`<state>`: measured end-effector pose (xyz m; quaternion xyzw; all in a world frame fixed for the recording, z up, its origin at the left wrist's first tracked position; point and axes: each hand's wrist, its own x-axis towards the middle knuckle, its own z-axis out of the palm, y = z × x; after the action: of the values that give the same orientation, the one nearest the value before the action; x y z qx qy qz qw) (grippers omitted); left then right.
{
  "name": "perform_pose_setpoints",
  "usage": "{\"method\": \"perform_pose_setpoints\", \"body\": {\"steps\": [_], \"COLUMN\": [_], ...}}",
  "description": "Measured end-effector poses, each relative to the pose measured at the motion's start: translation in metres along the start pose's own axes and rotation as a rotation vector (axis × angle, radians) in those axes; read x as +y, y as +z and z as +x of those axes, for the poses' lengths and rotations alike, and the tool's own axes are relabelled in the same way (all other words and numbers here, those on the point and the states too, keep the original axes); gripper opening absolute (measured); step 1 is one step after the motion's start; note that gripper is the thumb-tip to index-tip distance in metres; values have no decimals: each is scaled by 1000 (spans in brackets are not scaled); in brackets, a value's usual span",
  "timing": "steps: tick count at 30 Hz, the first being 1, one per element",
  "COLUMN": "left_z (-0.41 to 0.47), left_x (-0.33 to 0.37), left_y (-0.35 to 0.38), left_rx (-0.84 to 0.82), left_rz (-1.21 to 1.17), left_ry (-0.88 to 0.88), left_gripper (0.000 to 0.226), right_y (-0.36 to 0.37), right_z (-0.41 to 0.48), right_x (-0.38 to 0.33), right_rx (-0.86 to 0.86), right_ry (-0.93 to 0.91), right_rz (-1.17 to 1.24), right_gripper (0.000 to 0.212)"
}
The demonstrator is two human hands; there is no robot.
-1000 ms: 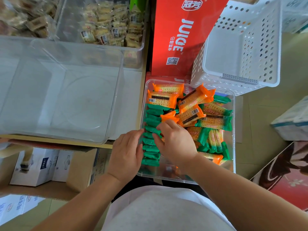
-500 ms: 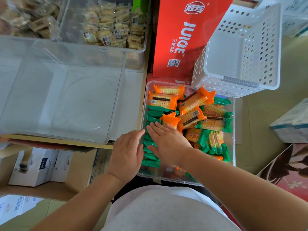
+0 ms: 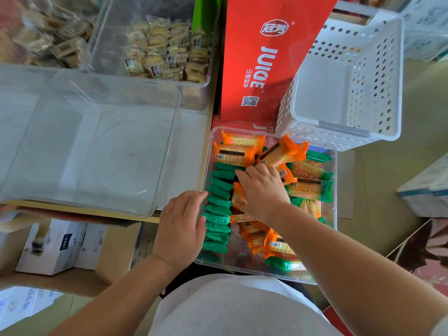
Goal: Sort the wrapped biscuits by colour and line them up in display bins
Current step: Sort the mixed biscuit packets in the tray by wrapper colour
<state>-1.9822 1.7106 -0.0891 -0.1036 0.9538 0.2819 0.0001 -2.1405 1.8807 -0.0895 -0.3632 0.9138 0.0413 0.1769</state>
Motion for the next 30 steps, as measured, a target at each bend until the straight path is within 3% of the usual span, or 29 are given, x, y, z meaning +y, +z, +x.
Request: {"method": "perform_pose_setpoints", "body": {"steps": [3,7,15,21,24,28,30], "left_z": [5,14,32,49,57,69,72], "left_x": [5,13,32,37,49,63,65], "left_y": [-4,-10,-8,-8,-14,-24,-29], "left_rx": [-11,1,16,-62,-184,-437,-489], "left_rz": [8,6,27,115,25,-336,-433], "left_ry": [-25,-5,78,124,128,32,-23], "left_gripper": [47,51,52,70,86,56,40], "right_y": [5,7,4,-24,-55,-90,-96], "right_z": [-5,-15,-28,-37,-51,-60,-59], "right_x": [4,10,29,31,42,57,61], "right_rx": [55,50,313,190,141,31,37], "right_ry": [-26,-41,-44,-100,-81,-87,-53], "right_rz": [23,72,88,358,566,754,839], "right_gripper": [56,47,22,24,33,42,48]}}
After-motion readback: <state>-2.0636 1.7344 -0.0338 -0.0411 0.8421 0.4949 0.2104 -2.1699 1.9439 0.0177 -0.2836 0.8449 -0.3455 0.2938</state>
